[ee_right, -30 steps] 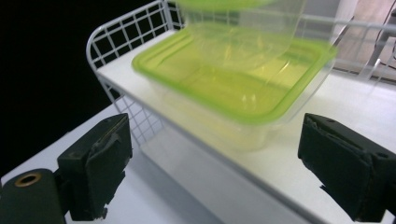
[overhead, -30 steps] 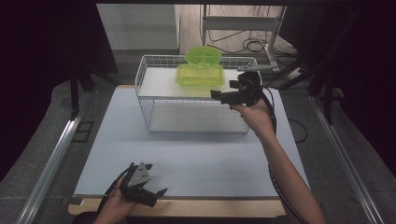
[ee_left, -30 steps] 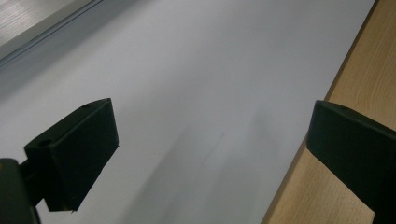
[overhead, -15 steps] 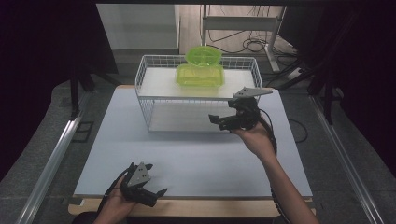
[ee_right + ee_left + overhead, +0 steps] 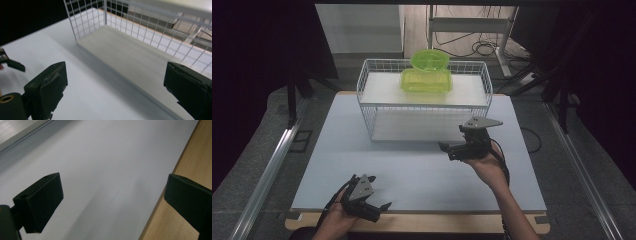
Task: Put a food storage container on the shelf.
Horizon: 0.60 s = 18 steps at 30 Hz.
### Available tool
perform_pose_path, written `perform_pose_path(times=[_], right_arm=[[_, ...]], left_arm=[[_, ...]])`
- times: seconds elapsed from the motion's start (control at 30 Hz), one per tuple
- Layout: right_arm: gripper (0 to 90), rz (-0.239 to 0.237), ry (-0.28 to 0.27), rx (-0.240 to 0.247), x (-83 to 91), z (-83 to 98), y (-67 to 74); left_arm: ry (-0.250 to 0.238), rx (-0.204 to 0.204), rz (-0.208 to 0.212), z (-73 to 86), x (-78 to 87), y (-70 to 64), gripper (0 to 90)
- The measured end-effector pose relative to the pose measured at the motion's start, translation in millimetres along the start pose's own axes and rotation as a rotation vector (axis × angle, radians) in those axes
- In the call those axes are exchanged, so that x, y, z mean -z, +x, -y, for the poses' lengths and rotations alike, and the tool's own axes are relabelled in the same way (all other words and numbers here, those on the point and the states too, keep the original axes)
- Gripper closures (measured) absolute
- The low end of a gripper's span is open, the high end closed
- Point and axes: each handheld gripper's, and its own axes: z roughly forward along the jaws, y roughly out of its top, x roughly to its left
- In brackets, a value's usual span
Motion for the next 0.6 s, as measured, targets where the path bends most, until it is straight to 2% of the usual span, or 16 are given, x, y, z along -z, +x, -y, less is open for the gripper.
perform_pose_path(times=[0.07, 0.33, 0.6], right_arm=[[5.5, 0.012, 0.002, 0.003, 0.3, 5.0, 0.3], [4.1, -0.01, 0.023, -0.002, 1.1, 32.1, 8.7], [1.3, -0.009, 0.038, -0.007, 5.7, 60.1, 16.5]], left_arm=[[0.001, -0.003, 0.0, -0.1, 0.0, -0.1, 2.1], [0.01, -0.017, -0.011, -0.1, -0.5, -1.4, 1.7], [0.017, -0.023, -0.014, 0.1, -1.4, -2.1, 1.4]])
